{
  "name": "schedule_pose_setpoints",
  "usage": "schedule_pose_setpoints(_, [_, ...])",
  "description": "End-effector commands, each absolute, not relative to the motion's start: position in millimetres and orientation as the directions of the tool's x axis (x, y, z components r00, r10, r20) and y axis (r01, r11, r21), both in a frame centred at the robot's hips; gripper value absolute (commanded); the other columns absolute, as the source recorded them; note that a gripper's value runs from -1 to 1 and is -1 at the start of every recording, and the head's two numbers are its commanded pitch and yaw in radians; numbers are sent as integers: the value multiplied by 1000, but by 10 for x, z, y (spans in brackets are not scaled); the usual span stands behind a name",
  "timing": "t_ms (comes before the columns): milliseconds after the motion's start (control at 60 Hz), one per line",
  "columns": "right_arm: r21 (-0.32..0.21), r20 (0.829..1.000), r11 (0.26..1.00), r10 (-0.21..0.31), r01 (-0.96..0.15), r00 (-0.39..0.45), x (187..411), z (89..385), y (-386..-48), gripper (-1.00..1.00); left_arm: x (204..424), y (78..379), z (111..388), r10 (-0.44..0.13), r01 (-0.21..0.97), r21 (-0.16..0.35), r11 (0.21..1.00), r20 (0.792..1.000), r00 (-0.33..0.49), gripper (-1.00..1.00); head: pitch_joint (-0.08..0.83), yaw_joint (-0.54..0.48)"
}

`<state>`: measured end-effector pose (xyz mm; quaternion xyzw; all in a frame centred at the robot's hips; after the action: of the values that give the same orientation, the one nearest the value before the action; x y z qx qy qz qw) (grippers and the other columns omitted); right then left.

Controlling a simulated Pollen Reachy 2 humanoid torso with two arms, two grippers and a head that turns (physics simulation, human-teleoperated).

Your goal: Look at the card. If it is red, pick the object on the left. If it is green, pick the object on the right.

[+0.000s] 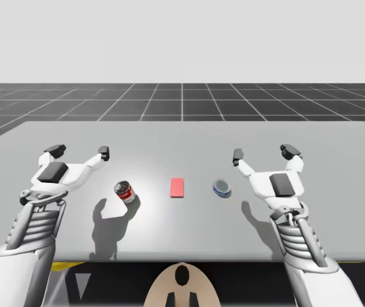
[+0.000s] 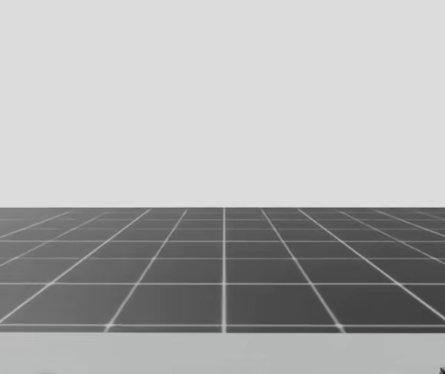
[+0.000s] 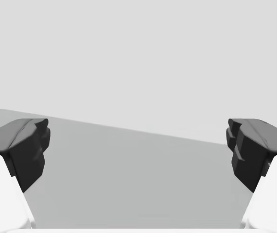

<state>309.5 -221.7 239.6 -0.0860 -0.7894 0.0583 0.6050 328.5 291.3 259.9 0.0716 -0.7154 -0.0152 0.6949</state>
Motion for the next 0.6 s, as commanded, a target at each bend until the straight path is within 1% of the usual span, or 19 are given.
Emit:
schedule_pose_setpoints(17, [-158, 946, 981, 183, 112, -269, 3086, 2399, -2208, -1000, 3285, 2909, 2595, -126, -81, 124, 989, 992, -23, -1000, -77, 3])
schedule_pose_setpoints(50, [-149, 947, 984, 171, 97, -271, 3079, 2414, -2212, -1000, 3284, 2909, 2597, -125, -82, 123, 989, 992, -24, -1000, -72, 4])
schedule_pose_setpoints(67, [-135, 951, 987, 153, 84, -270, 3079, 2428, -2216, -1000, 3284, 2909, 2597, -125, -82, 123, 989, 992, -24, -1000, -66, 4])
schedule_pose_setpoints(83, [-129, 952, 989, 145, 77, -269, 3081, 2435, -2218, -1000, 3284, 2909, 2598, -125, -82, 122, 989, 992, -24, -1000, -62, 4])
schedule_pose_setpoints(133, [-136, 957, 989, 148, 63, -250, 3081, 2448, -2224, -1000, 3282, 2907, 2598, -125, -82, 122, 989, 992, -24, -1000, -34, 5])
schedule_pose_setpoints(250, [-139, 955, 988, 152, 71, -255, 3090, 2436, -2226, -1000, 3282, 2902, 2597, -126, -81, 123, 989, 992, -24, -1000, 40, 3])
schedule_pose_setpoints(267, [-139, 956, 988, 152, 69, -252, 3090, 2435, -2224, -1000, 3283, 2901, 2597, -126, -81, 124, 989, 992, -24, -1000, 73, 1])
schedule_pose_setpoints(317, [-143, 955, 987, 157, 72, -252, 3091, 2436, -2222, -1000, 3283, 2901, 2598, -126, -81, 124, 989, 992, -24, -1000, 110, -1])
schedule_pose_setpoints(383, [-141, 956, 987, 155, 70, -251, 3092, 2437, -2220, -1000, 3286, 2898, 2596, -128, -81, 126, 989, 992, -23, -1000, 196, -1])
schedule_pose_setpoints(483, [-145, 955, 987, 158, 70, -251, 3095, 2438, -2221, -1000, 3289, 2893, 2590, -133, -79, 131, 988, 991, -20, -1000, 281, 1])
schedule_pose_setpoints(500, [-146, 955, 987, 159, 69, -250, 3095, 2438, -2220, -1000, 3291, 2891, 2586, -135, -78, 133, 988, 991, -19, -1000, 316, 2])
schedule_pose_setpoints(600, [-149, 955, 986, 162, 68, -247, 3101, 2433, -2218, -1000, 3294, 2889, 2580, -138, -77, 137, 988, 990, -17, -1000, 391, 4])
